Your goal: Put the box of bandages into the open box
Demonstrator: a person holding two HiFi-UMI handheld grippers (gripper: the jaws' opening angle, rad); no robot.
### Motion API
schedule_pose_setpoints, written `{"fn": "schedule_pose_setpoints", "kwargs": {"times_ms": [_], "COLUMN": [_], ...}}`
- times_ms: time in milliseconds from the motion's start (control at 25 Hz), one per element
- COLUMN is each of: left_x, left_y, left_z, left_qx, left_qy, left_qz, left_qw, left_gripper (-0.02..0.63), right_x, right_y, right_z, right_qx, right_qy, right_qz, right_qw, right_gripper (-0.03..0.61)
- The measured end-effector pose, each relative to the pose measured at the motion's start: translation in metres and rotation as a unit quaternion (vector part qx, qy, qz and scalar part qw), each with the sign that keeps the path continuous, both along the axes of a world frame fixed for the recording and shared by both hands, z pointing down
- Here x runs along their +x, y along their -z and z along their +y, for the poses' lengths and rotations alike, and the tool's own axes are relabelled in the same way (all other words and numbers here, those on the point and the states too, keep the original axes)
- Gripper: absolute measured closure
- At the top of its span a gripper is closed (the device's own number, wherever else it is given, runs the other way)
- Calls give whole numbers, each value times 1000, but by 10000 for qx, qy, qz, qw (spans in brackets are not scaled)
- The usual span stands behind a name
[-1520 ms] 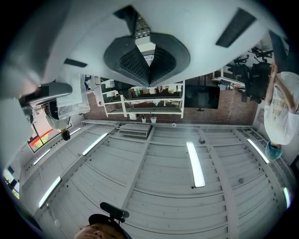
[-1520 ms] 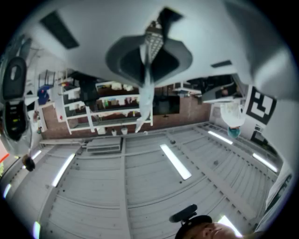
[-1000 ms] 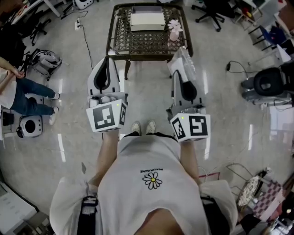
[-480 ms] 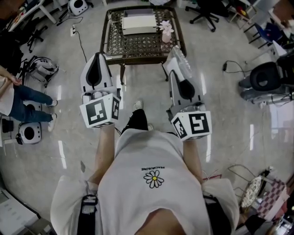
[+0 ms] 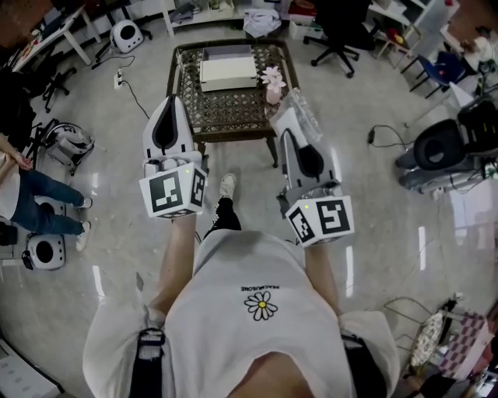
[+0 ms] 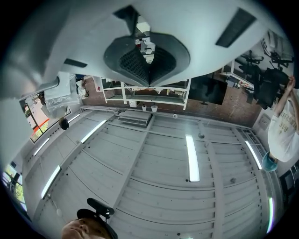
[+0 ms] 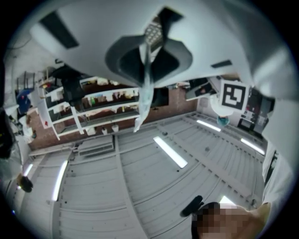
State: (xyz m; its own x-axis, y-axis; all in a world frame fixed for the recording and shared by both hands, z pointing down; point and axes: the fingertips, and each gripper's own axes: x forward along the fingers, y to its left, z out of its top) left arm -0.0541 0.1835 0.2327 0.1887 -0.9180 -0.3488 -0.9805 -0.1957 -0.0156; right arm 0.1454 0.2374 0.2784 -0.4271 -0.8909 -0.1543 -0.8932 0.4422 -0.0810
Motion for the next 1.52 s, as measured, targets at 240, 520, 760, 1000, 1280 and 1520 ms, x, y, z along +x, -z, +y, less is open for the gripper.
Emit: {"fn": "schedule_pose_setpoints", "kwargs": {"times_ms": [240, 520, 760, 1000, 1280, 1520], "left_x": [-1, -12, -22, -39, -52, -50], "left_y": [-3, -17, -9, -2, -8, -17], "left_z": [-40, -110, -189, -277, -353, -377], "left_qx": [-28, -309, -292, -236, -404, -428], "left_qy": [-147, -55, -157, -244, -342, -269], "left_qz": [27, 7, -150, -286, -197, -176], "left_qw": [9999, 9995, 9993, 9990, 9984, 9986], "left_gripper": [594, 594, 594, 594, 592, 592], "right_x": [-11, -28, -50, -65, -61, -59], "right_y": [-3, -10, 2, 7, -2, -16], "right_z": [-41, -113, -195, -279, -350, -389], "right_qx": [-28, -285, -228, -244, -388, -626], "right_qy": [-19, 112, -84, -271, -800, -659], "right_qz": [91, 79, 199, 219, 29, -53], "right_qw": [10000, 9995, 9995, 9991, 9960, 9958], "right_gripper": [531, 532, 532, 532, 531, 531]}}
